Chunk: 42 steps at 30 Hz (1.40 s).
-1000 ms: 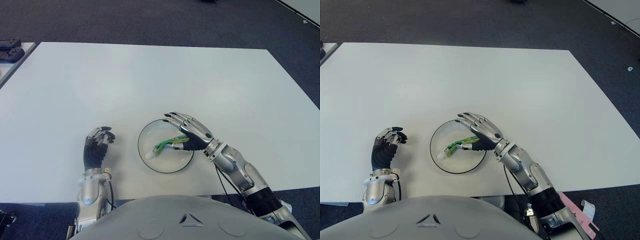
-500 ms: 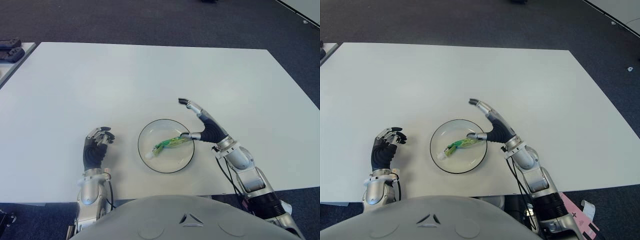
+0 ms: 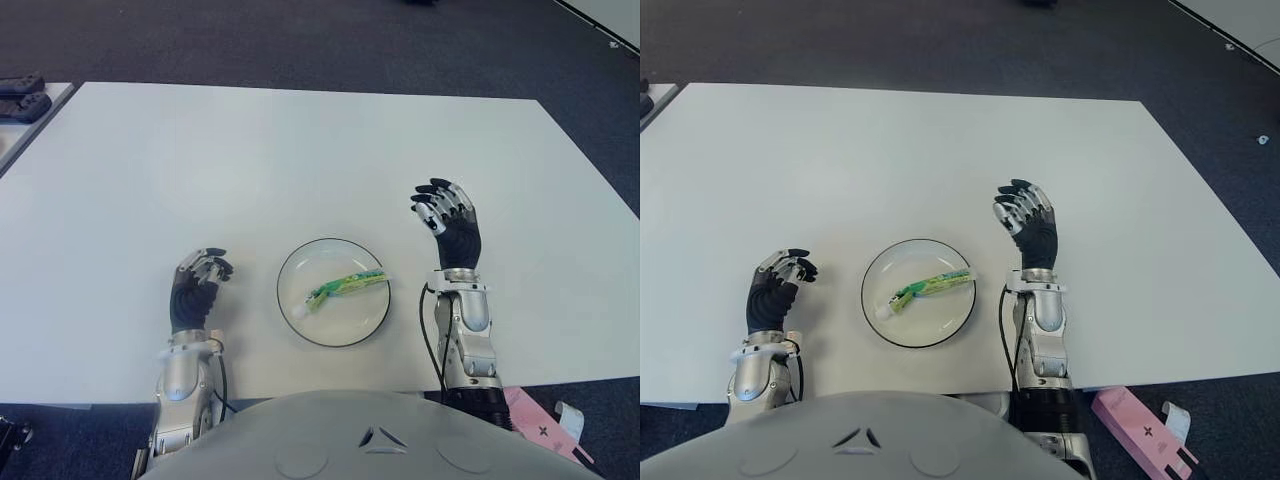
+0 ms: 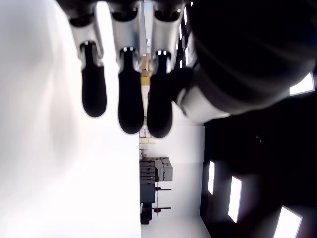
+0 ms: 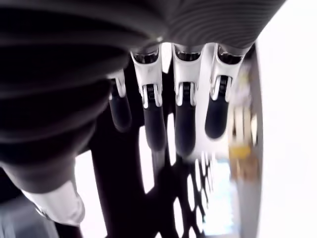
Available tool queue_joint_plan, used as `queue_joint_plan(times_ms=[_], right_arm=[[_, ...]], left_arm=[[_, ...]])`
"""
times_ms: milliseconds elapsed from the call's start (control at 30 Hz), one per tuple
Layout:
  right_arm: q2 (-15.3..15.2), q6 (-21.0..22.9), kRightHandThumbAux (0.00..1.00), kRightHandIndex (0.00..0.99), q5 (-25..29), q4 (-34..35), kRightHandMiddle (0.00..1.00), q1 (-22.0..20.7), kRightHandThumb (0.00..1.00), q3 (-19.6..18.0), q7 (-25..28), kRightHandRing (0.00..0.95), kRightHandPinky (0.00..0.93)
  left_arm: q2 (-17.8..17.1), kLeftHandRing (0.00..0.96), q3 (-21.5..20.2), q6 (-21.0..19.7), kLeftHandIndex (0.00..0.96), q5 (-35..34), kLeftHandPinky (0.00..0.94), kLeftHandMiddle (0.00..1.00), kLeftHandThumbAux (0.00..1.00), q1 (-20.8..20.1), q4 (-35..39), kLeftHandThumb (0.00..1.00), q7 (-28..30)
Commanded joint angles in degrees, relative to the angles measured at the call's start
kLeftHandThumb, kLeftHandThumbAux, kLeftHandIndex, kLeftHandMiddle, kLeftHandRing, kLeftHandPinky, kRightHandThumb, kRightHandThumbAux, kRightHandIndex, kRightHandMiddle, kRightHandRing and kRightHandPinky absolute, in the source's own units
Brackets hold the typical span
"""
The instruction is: Put the toothpaste on the table into the plate.
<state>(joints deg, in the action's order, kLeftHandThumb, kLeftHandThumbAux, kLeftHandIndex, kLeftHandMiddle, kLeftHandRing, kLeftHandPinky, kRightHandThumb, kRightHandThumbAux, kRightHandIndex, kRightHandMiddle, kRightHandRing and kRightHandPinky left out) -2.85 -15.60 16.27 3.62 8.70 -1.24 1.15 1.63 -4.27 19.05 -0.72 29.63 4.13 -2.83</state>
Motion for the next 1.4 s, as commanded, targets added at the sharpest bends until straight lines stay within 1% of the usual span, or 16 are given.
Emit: queue_joint_plan(times_ms=[33,100,200,233,267,367,467,700,933,1067,1100,1233,1400], right_arm=[[3.0,7.2,0.820,0.346,5.0,3.0,0.435,0.7,0.226,-3.7,-3.8,0.433,0.466],[3.7,8.8,0.837,0.360,5.5,3.7,0.441,0.7,0.228,-4.3,-4.3,0.441,0.470],[5.9,12.8,0.863,0.382,8.5,5.4,0.450,0.2,0.245,-6.2,-7.1,0.451,0.479],[6.7,14.1,0.816,0.396,9.7,5.9,0.453,0.0,0.406,-7.1,-8.3,0.456,0.483],[7.1,15.1,0.786,0.405,10.4,6.2,0.455,-0.1,0.511,-7.6,-9.1,0.460,0.486],[7.8,17.3,0.749,0.416,11.6,7.0,0.457,-0.1,0.638,-8.9,-10.4,0.465,0.489],[7.8,18.5,0.737,0.420,12.4,7.2,0.458,0.3,0.682,-9.6,-10.6,0.467,0.493],[7.0,19.4,0.730,0.424,12.8,6.9,0.474,2.0,0.702,-10.2,-7.8,0.485,0.508],[6.2,18.9,0.729,0.425,12.1,6.8,0.493,3.7,0.702,-9.7,-3.8,0.506,0.529],[5.3,16.6,0.728,0.425,9.7,5.9,0.510,5.5,0.700,-8.9,-0.4,0.520,0.527],[5.4,16.4,0.728,0.425,9.5,5.8,0.511,5.5,0.700,-8.9,-0.1,0.522,0.526],[4.9,13.6,0.728,0.426,5.6,4.5,0.517,6.5,0.699,-8.0,1.1,0.523,0.515],[5.2,11.9,0.726,0.428,2.2,3.5,0.515,7.9,0.700,-7.0,1.5,0.514,0.502]], left_arm=[[-0.7,0.556,-0.3,0.6,0.433,-1.1,0.524,0.579,0.719,-0.7,-1.3,0.705,1.4],[-0.8,0.557,-0.4,0.7,0.433,-1.2,0.524,0.579,0.719,-0.8,-1.5,0.704,1.5],[-1.0,0.557,-0.4,0.8,0.432,-1.3,0.524,0.578,0.719,-1.0,-1.7,0.704,1.7],[-1.0,0.556,-0.4,0.7,0.432,-1.3,0.523,0.578,0.719,-1.0,-1.6,0.704,1.8],[-1.1,0.555,-0.4,0.7,0.432,-1.4,0.522,0.577,0.719,-1.1,-1.6,0.704,1.8],[-1.1,0.553,-0.4,0.4,0.432,-1.5,0.522,0.576,0.719,-1.2,-1.5,0.704,1.9],[-1.1,0.552,-0.5,0.1,0.432,-1.7,0.523,0.575,0.719,-1.5,-1.5,0.704,1.8],[-0.9,0.552,-0.5,0.2,0.432,-2.5,0.524,0.574,0.720,-2.0,-1.7,0.704,2.3],[-1.1,0.554,-0.5,0.4,0.432,-2.9,0.525,0.576,0.720,-2.2,-1.7,0.704,2.5],[-0.9,0.553,-0.3,-0.1,0.432,-2.5,0.519,0.579,0.720,-2.2,-1.1,0.703,2.1],[-0.9,0.552,-0.3,-0.1,0.432,-2.5,0.518,0.579,0.720,-2.3,-1.1,0.703,2.1],[-0.9,0.550,-0.2,-0.3,0.433,-2.3,0.518,0.581,0.720,-2.4,-1.1,0.703,2.0],[-0.7,0.550,-0.1,-0.8,0.433,-1.9,0.519,0.582,0.720,-2.7,-0.9,0.703,1.6]])
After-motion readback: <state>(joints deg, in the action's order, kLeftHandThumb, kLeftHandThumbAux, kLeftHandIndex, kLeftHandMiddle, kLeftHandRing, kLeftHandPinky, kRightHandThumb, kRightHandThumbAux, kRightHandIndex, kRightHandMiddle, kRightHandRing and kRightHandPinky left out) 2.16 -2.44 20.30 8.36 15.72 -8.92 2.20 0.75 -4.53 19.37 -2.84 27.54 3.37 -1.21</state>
